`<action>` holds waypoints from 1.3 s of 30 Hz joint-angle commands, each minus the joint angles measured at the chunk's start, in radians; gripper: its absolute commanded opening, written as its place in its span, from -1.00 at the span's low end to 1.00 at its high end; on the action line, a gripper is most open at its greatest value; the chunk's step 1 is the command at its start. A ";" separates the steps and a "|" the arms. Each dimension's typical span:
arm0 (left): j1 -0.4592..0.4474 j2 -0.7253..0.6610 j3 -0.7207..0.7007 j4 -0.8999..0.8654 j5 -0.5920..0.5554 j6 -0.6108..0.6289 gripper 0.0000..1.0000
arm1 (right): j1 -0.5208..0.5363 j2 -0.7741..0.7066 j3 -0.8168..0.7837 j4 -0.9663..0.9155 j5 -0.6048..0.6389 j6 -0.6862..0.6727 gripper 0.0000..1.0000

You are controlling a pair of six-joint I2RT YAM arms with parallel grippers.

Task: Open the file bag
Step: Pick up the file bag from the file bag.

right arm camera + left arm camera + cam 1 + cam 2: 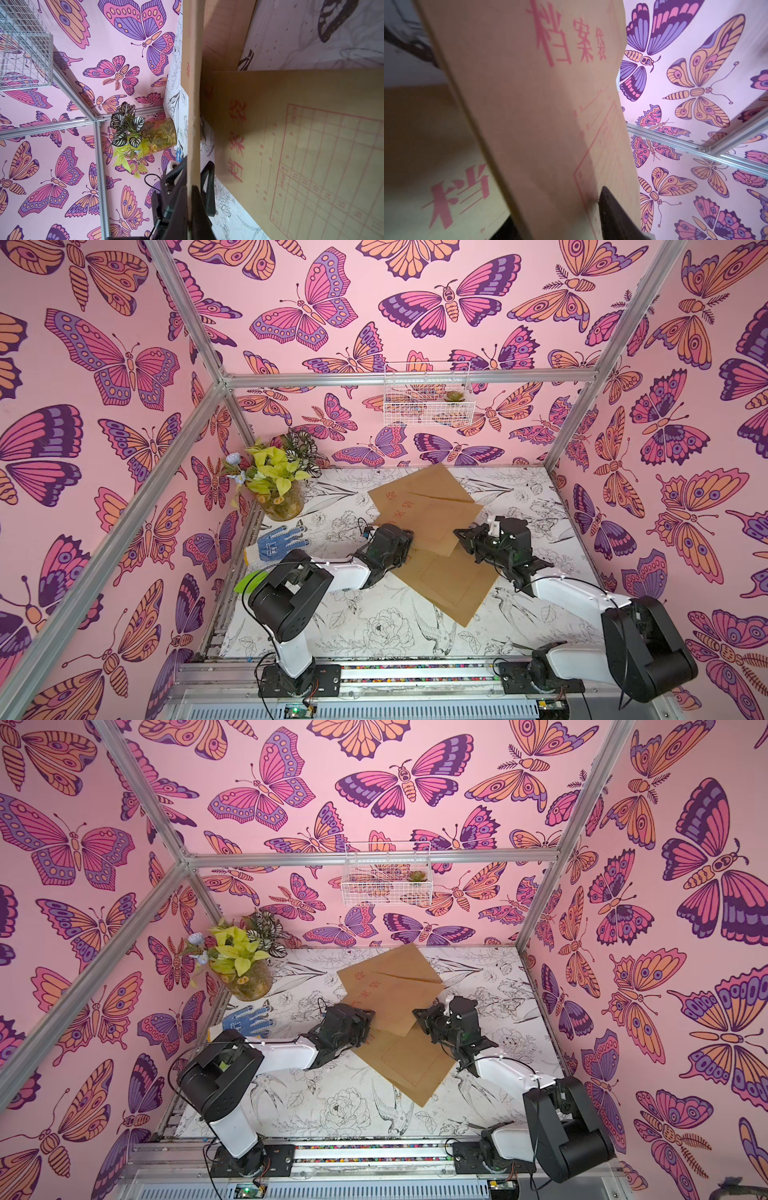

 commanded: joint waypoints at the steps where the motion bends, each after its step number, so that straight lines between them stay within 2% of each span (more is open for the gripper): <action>1: 0.005 0.008 0.011 0.020 -0.022 0.008 -0.21 | 0.008 -0.033 -0.007 -0.040 0.021 -0.001 -1.00; 9: 0.012 -0.051 0.005 -0.008 -0.021 0.099 -0.91 | 0.009 -0.029 -0.001 -0.109 0.033 -0.040 -0.96; 11: 0.019 -0.087 0.014 -0.047 -0.008 0.163 -0.98 | 0.010 -0.046 0.005 -0.145 0.042 -0.071 -0.58; 15: 0.040 -0.201 0.031 -0.168 0.002 0.365 -0.97 | 0.005 -0.146 0.058 -0.341 0.123 -0.238 0.41; 17: 0.058 -0.278 0.040 -0.256 0.012 0.488 -0.98 | 0.001 -0.214 0.093 -0.448 0.193 -0.329 0.67; 19: 0.081 -0.365 0.054 -0.353 0.026 0.618 -0.98 | 0.002 -0.285 0.126 -0.548 0.287 -0.415 0.73; 22: 0.118 -0.467 0.102 -0.508 0.083 0.817 -0.97 | -0.009 -0.367 0.151 -0.603 0.369 -0.538 0.81; 25: 0.142 -0.554 0.167 -0.654 0.156 1.039 -0.99 | -0.015 -0.411 0.180 -0.611 0.411 -0.668 0.98; 28: 0.151 -0.605 0.245 -0.797 0.210 1.227 -1.00 | -0.021 -0.388 0.218 -0.604 0.411 -0.757 0.99; 33: 0.150 -0.654 0.388 -1.004 0.242 1.441 -1.00 | -0.036 -0.313 0.332 -0.676 0.275 -0.880 0.99; 35: 0.151 -0.668 0.421 -1.052 0.279 1.514 -1.00 | -0.036 -0.296 0.354 -0.646 0.184 -0.947 0.99; 39: 0.151 -0.696 0.444 -1.066 0.359 1.603 -1.00 | -0.045 -0.255 0.392 -0.537 0.012 -0.990 0.99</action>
